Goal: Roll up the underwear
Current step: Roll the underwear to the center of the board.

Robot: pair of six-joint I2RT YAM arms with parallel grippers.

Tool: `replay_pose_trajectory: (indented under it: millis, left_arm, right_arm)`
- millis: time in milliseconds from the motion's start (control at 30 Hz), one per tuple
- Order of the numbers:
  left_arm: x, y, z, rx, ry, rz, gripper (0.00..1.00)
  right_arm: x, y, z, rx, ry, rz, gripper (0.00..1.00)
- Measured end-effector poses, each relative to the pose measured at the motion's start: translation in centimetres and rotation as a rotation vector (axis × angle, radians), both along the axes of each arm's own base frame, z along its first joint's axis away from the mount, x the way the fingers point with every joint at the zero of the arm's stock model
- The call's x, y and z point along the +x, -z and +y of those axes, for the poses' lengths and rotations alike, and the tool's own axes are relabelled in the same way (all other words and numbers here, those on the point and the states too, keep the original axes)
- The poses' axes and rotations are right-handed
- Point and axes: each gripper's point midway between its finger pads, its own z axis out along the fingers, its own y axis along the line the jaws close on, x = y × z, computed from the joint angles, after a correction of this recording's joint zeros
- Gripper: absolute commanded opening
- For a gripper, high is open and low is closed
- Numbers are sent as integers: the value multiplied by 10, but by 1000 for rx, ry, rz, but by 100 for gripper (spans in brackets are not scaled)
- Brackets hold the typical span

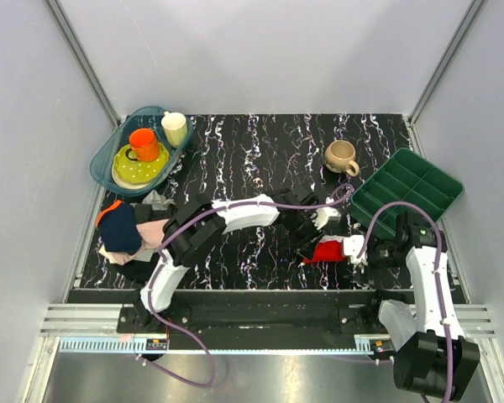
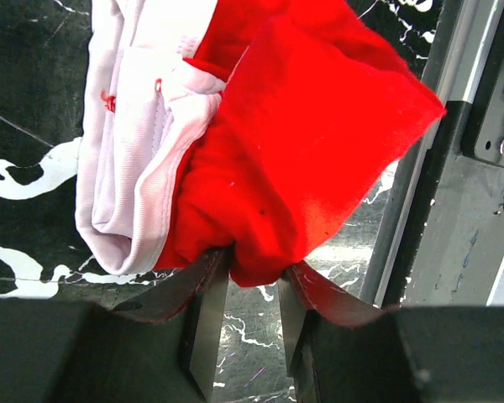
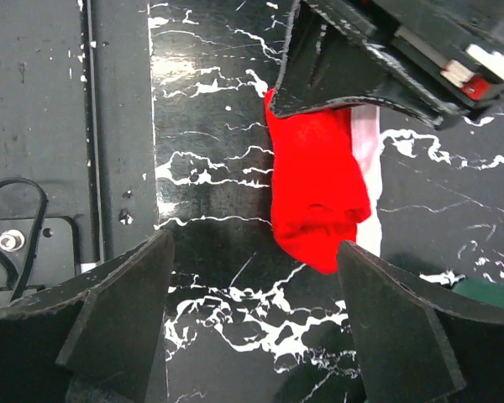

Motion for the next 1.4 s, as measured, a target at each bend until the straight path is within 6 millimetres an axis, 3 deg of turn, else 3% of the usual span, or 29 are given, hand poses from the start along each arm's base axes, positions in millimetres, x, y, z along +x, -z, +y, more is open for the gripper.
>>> replay_pose_trajectory:
  millis: [267,633,733,867,1000,1100,1267,1400]
  left_arm:
    - [-1,2,3,77,18,70,37]
    - [-1,2,3,110,19,104,39]
    - [-2,2,3,113,17,108,39]
    - [-2,2,3,117,10,114,40]
    - [-2,1,2,114,-10,118,46]
    - [-1,-1,3,89,-36,88,54]
    - [13,-6,8,31,-123,-39,80]
    - [26,-8,34,-14,-242,-90,88]
  right_arm:
    - [4,27,4,-33,-111,-71,86]
    - [30,37,20,-82,-271,-192,83]
    - [33,46,26,-108,-322,-202,78]
    - [29,71,30,-167,-363,-187,64]
    - [37,86,24,-232,-322,-182,43]
    - [51,88,19,-265,-257,-183,33]
    - [65,88,15,-279,-167,-175,25]
    - [66,89,15,-269,-130,-143,21]
